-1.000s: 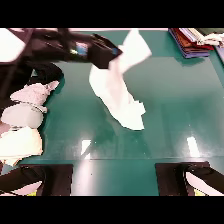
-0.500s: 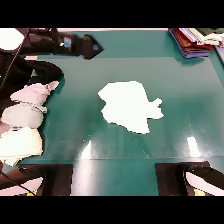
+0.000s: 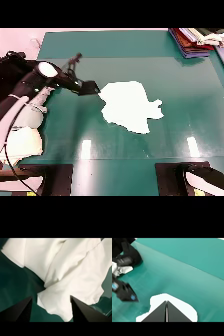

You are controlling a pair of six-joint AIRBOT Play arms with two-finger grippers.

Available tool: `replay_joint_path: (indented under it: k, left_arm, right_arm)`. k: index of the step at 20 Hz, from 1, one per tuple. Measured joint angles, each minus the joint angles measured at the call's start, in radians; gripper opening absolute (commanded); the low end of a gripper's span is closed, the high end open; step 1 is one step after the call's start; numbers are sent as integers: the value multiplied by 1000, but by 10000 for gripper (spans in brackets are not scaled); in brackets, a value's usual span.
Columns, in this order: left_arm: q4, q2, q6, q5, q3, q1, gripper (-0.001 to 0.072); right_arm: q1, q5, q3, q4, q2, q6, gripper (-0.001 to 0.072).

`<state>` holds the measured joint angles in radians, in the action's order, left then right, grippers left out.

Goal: Fold the shirts.

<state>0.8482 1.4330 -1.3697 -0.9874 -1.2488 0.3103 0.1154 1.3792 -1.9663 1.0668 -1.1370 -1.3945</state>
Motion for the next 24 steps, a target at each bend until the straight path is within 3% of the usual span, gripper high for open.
replay_joint_path:
  k: [8,17,18,20,21,24]
  left_arm:
    - [44,45,31,24,34,166,550]
    - [141,48,-21,14,36,191,549]
    - [151,48,-32,19,37,191,485]
    - [165,48,-44,30,37,195,139]
    - [166,48,-49,32,37,199,27]
    - [173,47,-54,45,32,209,28]
  right_arm:
    - [0,43,102,4,34,0,14]
    - [-37,-101,465,6,189,0,14]
    - [-51,-108,496,6,202,-1,14]
    - [-75,-117,547,2,221,-1,14]
    - [-84,-121,569,2,228,-1,14]
    - [-99,-120,644,-1,240,-1,14]
